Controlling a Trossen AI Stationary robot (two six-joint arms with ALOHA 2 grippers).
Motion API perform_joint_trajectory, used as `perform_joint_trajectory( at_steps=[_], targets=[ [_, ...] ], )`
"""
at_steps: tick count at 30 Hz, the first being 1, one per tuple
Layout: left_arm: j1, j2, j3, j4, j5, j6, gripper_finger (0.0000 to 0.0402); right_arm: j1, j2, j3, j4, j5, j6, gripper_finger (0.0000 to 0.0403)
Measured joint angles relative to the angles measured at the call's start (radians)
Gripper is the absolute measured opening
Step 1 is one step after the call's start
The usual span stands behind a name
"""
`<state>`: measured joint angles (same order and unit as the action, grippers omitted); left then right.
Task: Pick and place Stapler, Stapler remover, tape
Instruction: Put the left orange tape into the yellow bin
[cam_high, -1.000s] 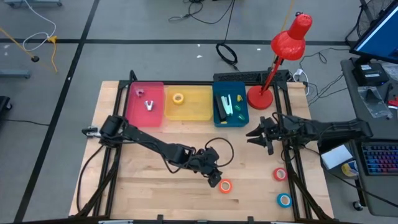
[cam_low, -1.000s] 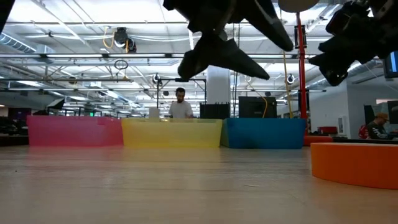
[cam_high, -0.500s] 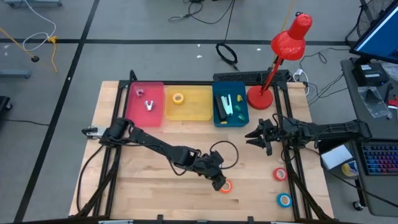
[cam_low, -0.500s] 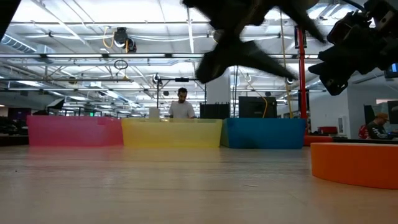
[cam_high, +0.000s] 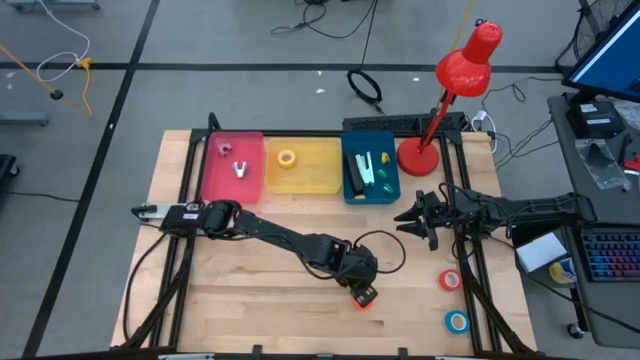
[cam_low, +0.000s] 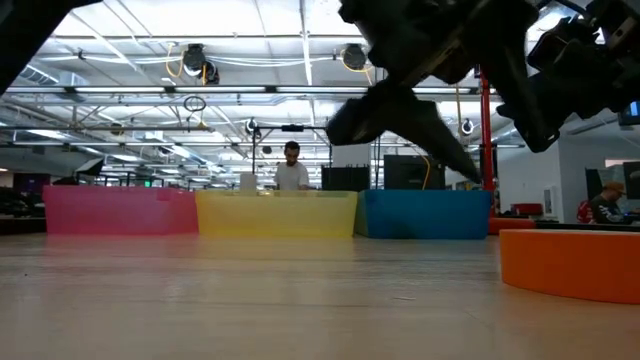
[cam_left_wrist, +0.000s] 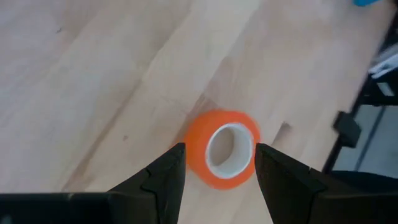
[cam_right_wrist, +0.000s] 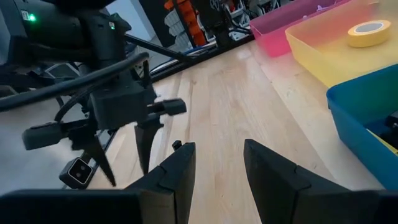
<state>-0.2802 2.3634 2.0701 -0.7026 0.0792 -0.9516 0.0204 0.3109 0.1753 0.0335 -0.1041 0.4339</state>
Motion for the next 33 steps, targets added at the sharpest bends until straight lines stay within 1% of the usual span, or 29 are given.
perform_joint_trajectory(
  at_steps=[5,11,16,19,29,33],
  targets=[
    [-0.002,0.000,0.000,-0.056,-0.034,-0.048,0.0191,0.000,0.000,0.000,0.000,0.000,0.004,0.0128],
    [-0.002,0.012,0.002,-0.043,-0.055,-0.081,0.0191,0.000,0.001,0.000,0.000,0.000,0.006,0.0128],
    [-0.002,0.035,0.000,-0.033,-0.053,-0.120,0.0191,0.000,0.001,0.000,0.000,0.000,0.007,0.0128],
    [-0.002,0.053,0.000,-0.024,-0.034,-0.131,0.0191,0.000,0.001,0.000,-0.001,-0.001,0.010,0.0128],
    [-0.008,0.056,0.000,-0.025,-0.028,-0.115,0.0191,0.000,0.006,0.000,-0.002,0.003,0.007,0.0128],
    [-0.016,0.067,0.001,0.019,-0.018,-0.123,0.0191,0.000,0.006,0.000,-0.004,0.003,0.007,0.0128]
  ],
)
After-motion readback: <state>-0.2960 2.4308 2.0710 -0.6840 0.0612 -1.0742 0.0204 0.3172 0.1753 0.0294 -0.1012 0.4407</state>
